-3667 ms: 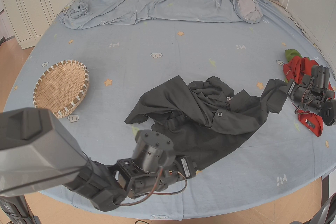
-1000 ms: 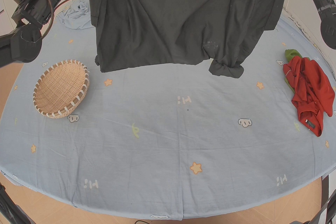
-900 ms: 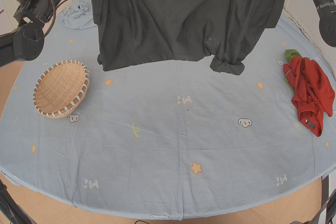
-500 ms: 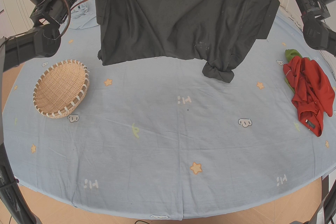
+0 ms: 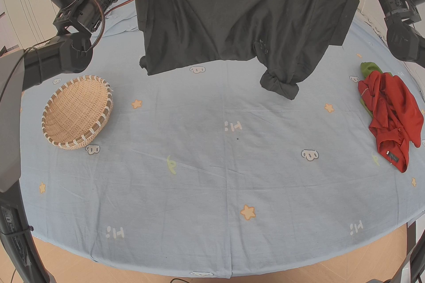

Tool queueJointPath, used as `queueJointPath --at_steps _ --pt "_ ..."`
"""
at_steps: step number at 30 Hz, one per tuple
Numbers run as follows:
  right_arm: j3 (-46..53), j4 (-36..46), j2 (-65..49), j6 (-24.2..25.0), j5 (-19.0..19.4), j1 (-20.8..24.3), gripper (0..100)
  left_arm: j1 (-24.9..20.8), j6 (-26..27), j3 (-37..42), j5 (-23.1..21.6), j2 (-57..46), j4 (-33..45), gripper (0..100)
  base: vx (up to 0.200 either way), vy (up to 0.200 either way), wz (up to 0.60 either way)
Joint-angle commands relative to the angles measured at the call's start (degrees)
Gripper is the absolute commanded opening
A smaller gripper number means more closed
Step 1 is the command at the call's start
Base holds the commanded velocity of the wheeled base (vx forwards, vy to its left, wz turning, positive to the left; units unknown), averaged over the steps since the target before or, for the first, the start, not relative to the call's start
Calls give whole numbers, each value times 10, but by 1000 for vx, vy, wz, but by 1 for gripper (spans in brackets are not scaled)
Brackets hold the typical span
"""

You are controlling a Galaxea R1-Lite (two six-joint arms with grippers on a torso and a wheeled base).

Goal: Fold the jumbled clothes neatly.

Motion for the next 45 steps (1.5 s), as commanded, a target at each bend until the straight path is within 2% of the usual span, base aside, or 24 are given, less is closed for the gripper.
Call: queueJointPath --at_steps 1,13,20,25,29,30,36,45 --pt "0 0 -31 -1 1 1 0 -15 15 0 7 -22 -2 0 0 0 0" --pt "1 -72 44 1 1 -20 0 6 14 0 7 36 -31 0 0 0 0" --pt "69 -76 30 3 1 -23 0 21 -6 15 4 51 -47 0 0 0 0" --pt "132 -68 -5 6 3 -21 0 25 -43 69 -5 18 -48 0 0 0 0" --pt "177 -58 -37 12 5 -18 0 25 -43 119 -15 -9 -55 0 0 0 0" --pt "200 -45 -58 22 5 -18 0 26 -43 155 -25 -30 -60 0 0 0 0" --pt "239 1 -111 59 6 -17 0 27 -43 259 -50 -94 -63 0 0 0 0" --pt "305 40 -169 61 6 -4 0 38 -44 387 -99 -184 -58 0 0 0 0"
